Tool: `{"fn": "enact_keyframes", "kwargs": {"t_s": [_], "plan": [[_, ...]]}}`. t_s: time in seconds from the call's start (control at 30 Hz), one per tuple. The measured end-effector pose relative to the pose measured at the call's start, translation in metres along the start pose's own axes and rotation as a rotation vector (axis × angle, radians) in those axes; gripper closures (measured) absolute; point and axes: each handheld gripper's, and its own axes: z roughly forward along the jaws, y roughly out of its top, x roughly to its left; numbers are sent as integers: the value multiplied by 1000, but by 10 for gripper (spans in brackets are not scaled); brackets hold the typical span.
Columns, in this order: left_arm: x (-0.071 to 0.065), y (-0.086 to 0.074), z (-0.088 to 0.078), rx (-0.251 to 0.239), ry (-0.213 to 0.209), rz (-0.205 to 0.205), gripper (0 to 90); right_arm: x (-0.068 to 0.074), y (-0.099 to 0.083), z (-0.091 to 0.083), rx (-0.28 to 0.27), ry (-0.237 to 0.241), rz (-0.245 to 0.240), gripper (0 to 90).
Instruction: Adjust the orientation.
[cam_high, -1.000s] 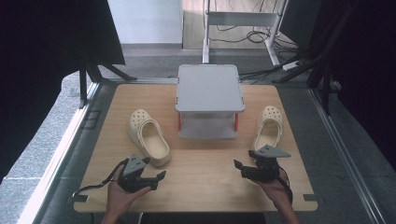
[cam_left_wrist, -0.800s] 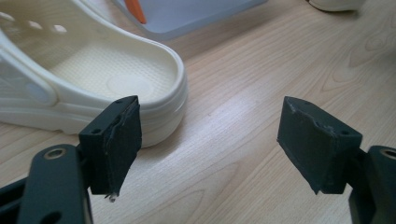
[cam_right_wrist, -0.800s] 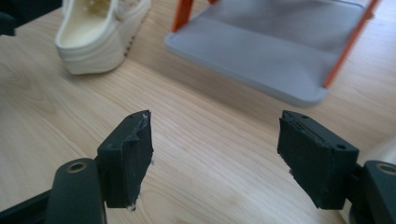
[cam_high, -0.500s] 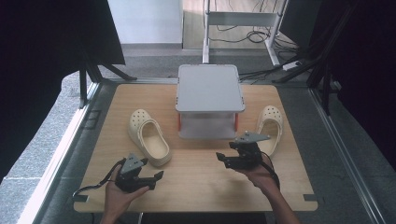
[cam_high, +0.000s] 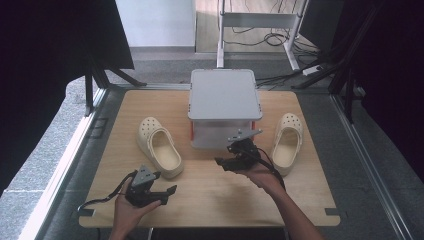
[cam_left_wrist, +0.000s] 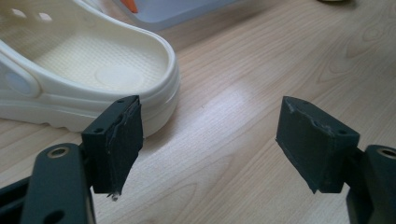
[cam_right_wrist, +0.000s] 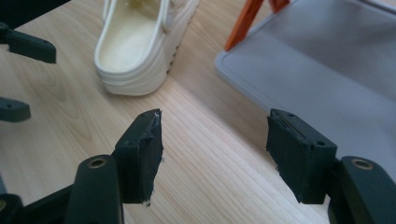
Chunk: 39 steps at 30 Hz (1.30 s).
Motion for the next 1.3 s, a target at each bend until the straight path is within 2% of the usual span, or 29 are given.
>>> {"fn": "enact_keyframes", "kwargs": {"t_s": [0.17, 0.23, 0.37, 0.6, 0.63, 1.03, 1.3], "plan": [[0, 0, 0, 2, -4, 5, 236, 3, 12, 8, 12, 29, -7, 382], [0, 0, 0, 4, -4, 6, 237, 7, 23, 15, 28, 41, -27, 391], [0, -1, -1, 9, -2, 7, 238, 11, 33, 22, 38, 61, -40, 396], [0, -1, -2, 8, -3, 10, 238, 19, 48, 40, 66, 60, -44, 423], [0, -1, -2, 8, -3, 8, 238, 21, 50, 44, 79, 56, -57, 426], [0, -1, -2, 6, -2, 7, 250, 28, 62, 71, 113, 62, -75, 458], [0, -2, -1, 14, -1, 14, 250, 32, 69, 81, 117, 74, -71, 471]]}}
